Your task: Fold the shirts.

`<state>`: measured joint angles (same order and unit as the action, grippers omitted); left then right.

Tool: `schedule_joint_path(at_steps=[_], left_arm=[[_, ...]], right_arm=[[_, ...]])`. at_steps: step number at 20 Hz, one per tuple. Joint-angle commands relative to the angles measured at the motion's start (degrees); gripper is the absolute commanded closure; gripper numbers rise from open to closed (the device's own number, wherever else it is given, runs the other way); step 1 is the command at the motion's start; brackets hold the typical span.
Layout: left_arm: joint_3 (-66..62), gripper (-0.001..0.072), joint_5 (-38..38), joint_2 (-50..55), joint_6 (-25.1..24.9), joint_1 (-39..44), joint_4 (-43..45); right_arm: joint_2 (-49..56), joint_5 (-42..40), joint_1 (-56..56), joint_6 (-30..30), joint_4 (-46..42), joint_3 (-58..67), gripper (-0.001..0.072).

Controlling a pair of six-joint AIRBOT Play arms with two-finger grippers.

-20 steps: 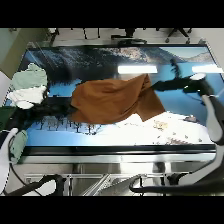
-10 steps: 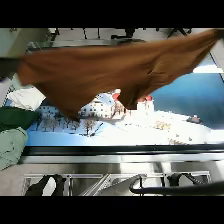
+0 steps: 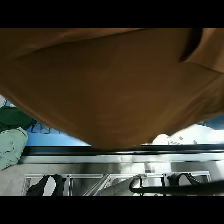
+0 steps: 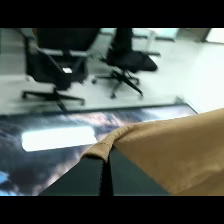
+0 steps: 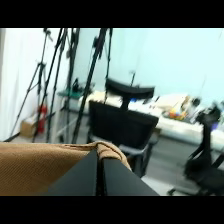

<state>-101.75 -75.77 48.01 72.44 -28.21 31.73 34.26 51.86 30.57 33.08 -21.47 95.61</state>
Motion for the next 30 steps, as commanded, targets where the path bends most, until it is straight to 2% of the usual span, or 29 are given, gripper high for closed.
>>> schedule_joint_path(at_steps=[1, 3, 7, 9, 13, 16, 20, 22, 24, 30], left_arm=[[1.62, 0.0687, -2.51, 9.6, -1.2, 9.33, 0.39], [6.56, 0.0687, -1.29, 16.61, -2.12, 15.67, 1.84], [15.37, 0.0687, 4.74, 31.76, -3.17, 24.61, 9.7], [17.62, 0.0687, 9.6, 39.28, -3.63, 25.7, 10.69], [17.73, 0.0687, 16.02, 50.73, -5.03, 25.07, 7.37], [15.26, 0.0687, 15.32, 56.76, -5.79, 24.06, 5.75], [6.47, 0.0687, 9.79, 62.62, -5.84, 23.17, 7.26], [3.8, 0.0687, 7.63, 64.06, -5.75, 23.17, 11.54], [3.17, 0.0687, 7.21, 64.96, -5.25, 23.21, 15.06], [3.17, 0.0687, 7.41, 68.46, -5.31, 23.21, 15.87]], right_arm=[[9.68, 10.25, 0.04, -0.17, 5.05, 0.35, 0.0685], [17.42, 15.21, -0.9, 0.15, 6.78, 0.0, 0.0685], [32.7, 15.19, -6.84, 0.85, 2.97, -3.52, 0.0685], [41.22, 11.63, -9.22, 2.99, 0.31, -3.96, 0.0685], [51.76, 3.34, -9.68, 5.11, 2.49, -3.76, 0.0685], [54.29, 3.48, -9.11, 7.48, 0.31, -3.78, 0.0686], [52.43, 9.11, -9.07, 15.58, -18.34, -4.52, 0.0686], [51.21, 11.08, -9.11, 17.55, -23.65, -6.97, 0.0686], [50.49, 11.04, -9.11, 17.99, -24.87, -9.57, 0.0686], [51.87, 7.23, -9.46, 18.05, -24.9, -11.15, 0.0686]])
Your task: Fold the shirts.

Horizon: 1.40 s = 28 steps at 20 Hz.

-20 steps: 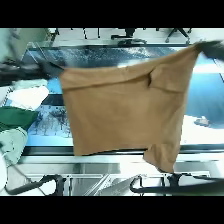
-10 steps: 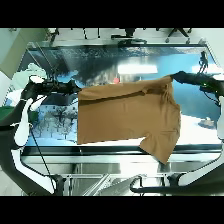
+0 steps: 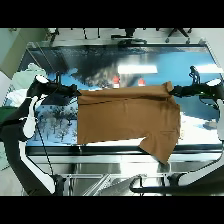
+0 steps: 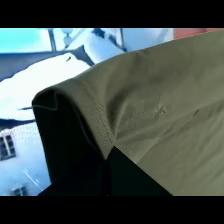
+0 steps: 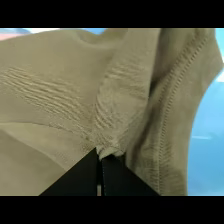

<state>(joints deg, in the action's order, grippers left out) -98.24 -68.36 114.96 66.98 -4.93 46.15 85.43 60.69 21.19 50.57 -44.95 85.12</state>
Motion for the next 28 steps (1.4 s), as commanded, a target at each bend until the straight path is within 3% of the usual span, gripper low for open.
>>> schedule_joint_path(at_steps=[1, 7, 8, 9, 10, 13, 16, 19, 24, 28], left_arm=[[-0.35, 0.0687, 0.35, 1.51, 0.17, -0.07, 2.8], [-0.35, 0.0684, 0.83, 1.46, 0.17, 0.59, 3.65], [-0.37, 0.0575, 0.52, 1.4, 0.17, 0.74, 3.61], [-0.37, 0.0164, 0.37, 0.98, 0.17, 0.85, 3.34], [-0.37, 0.0034, 0.37, 0.28, 0.39, 0.83, 3.21], [-0.35, 0.0045, -2.56, -4.5, 2.71, -0.87, 3.43], [0.2, 0.0045, -11.45, -10.56, 6.64, -4.44, 6.08], [12.66, 0.0046, -15.52, -18.71, 8.63, -6.58, 9.92], [46.99, 0.0046, -6.16, -31.89, 6.95, -6.62, 9.11], [59.01, 0.0046, 7.5, -34.58, 2.03, -2.6, 1.6]], right_arm=[[1.2, -1.86, -0.09, 1.07, -1.42, -0.68, 0.0685], [2.82, -1.92, -0.15, 3.3, -2.8, -0.66, 0.0684], [2.16, -1.92, -0.22, 3.3, -2.82, -0.66, 0.0664], [1.27, -1.9, -0.22, 3.3, -2.84, -0.55, 0.052], [-0.26, -1.92, -0.15, 3.3, -2.84, -0.39, 0.0358], [-7.58, -0.46, 1.31, 3.8, -3.41, -0.35, 0.0213], [-14.78, 4.66, 5.4, 11.41, -11.02, -0.76, 0.021], [-19.76, 10.62, 11.23, 15.37, -15.45, -6.34, 0.0211], [-24.68, 16.13, 21.62, 15.96, -16.81, -20.65, 0.0211], [-26.99, 14.62, 24.0, 16.31, -16.76, -29.03, 0.021]])
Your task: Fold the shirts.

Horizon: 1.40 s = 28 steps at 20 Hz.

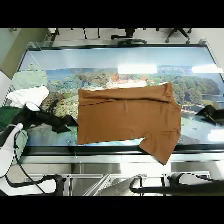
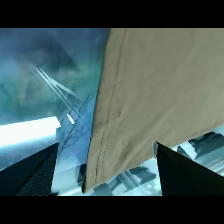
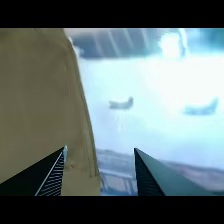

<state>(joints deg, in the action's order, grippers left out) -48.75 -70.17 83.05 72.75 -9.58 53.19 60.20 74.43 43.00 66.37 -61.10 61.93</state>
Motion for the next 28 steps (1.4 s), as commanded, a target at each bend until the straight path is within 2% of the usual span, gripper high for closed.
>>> schedule_joint_path(at_steps=[1, 3, 4, 5, 7, 8, 9, 10, 14, 18, 20, 21, 22, 23, 25, 27, 28], left_arm=[[10.34, 0.0047, 11.85, -2.54, -5.95, 3.3, -8.98], [8.81, 0.0055, 12.02, -1.38, -7.15, 5.55, -11.26], [7.63, 0.0202, 10.75, -0.66, -7.21, 6.38, -11.19], [6.62, 0.0297, 9.57, -0.04, -7.23, 7.02, -11.21], [4.39, 0.0295, 6.93, 1.27, -7.39, 8.04, -11.19], [3.32, 0.0333, 5.27, 1.84, -7.41, 8.31, -11.15], [2.47, 0.0604, 3.61, 2.36, -7.96, 8.35, -11.15], [1.62, 0.0687, 2.01, 2.86, -8.81, 8.35, -11.17], [0.22, 0.0687, 0.09, 3.26, -9.75, 8.35, -11.15], [0.17, 0.0687, 0.15, 3.28, -9.7, 8.24, -11.06], [0.17, 0.0687, -0.13, 3.26, -9.7, 7.17, -10.84], [0.17, 0.0687, -0.98, 3.26, -9.68, 6.16, -10.73], [0.17, 0.0687, -2.36, 3.26, -9.49, 4.9, -10.73], [0.17, 0.0688, -3.93, 3.23, -9.49, 3.32, -10.64], [0.31, 0.0689, -6.71, 2.89, -9.2, -0.02, -10.21], [3.02, 0.0689, -6.23, -0.42, -7.72, -2.21, -7.02], [5.03, 0.0689, -5.68, -2.38, -7.37, -3.04, -5.22]], right_arm=[[-1.95, 1.33, 2.14, 0.5, -0.42, -7.8, 0.0211], [-2.82, 2.19, 2.12, 0.52, -0.11, -12.2, 0.0211], [-3.41, 2.16, 2.14, 0.52, -0.17, -14.36, 0.0211], [-4.0, 2.16, 2.14, 0.52, -0.22, -16.48, 0.021], [-4.85, 2.45, 1.73, 0.52, 0.46, -20.11, 0.021], [-4.96, 2.56, 1.14, 0.5, 0.87, -21.86, 0.021], [-4.96, 2.54, 0.26, 0.5, 0.76, -23.3, 0.021], [-4.94, 2.54, -0.57, 0.48, 0.83, -24.55, 0.021], [-4.52, -1.31, -4.59, 0.46, 1.31, -26.97, 0.021], [-1.88, -5.35, -6.36, -0.66, 6.43, -26.91, 0.0224], [-0.44, -5.07, -6.36, -4.66, 11.19, -26.05, 0.0549], [-0.28, -4.42, -6.38, -5.38, 12.2, -25.42, 0.0636], [-0.39, -3.28, -6.38, -5.55, 12.24, -24.7, 0.0683], [-0.66, -1.62, -6.21, -5.35, 11.13, -23.76, 0.0684], [-2.86, -0.92, -5.68, 2.86, 4.02, -22.99, 0.0684], [-6.34, -0.5, -5.62, 13.68, -8.48, -23.02, 0.0685], [-8.07, -0.13, -5.62, 16.5, -12.61, -23.02, 0.0685]])
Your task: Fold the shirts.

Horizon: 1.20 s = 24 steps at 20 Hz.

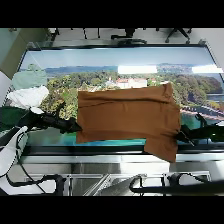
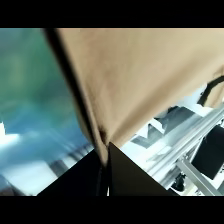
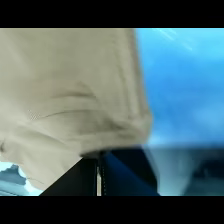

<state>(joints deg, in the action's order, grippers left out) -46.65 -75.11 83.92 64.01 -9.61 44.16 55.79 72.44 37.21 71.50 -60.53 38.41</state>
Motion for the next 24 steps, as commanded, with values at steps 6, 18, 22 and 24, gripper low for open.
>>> schedule_joint_path(at_steps=[6, 18, 22, 24], left_arm=[[6.01, 0.0689, -0.68, -8.44, 1.99, -7.06, 2.62], [-25.62, 0.0688, 5.73, 9.33, 6.1, 1.64, 2.99], [-31.93, 0.0577, 4.9, 17.84, 8.11, 1.73, 3.76], [-34.91, 0.007, 1.75, 20.37, 8.79, 1.7, 3.69]], right_arm=[[-8.44, 0.44, -0.09, -1.27, 14.12, 3.32, 0.0684], [16.87, -20.98, -17.05, -16.28, 34.8, 24.81, 0.0683], [23.85, -21.03, -16.98, -18.99, 34.67, 28.13, 0.0676], [23.58, -19.8, -16.13, -21.2, 32.76, 29.75, 0.052]])
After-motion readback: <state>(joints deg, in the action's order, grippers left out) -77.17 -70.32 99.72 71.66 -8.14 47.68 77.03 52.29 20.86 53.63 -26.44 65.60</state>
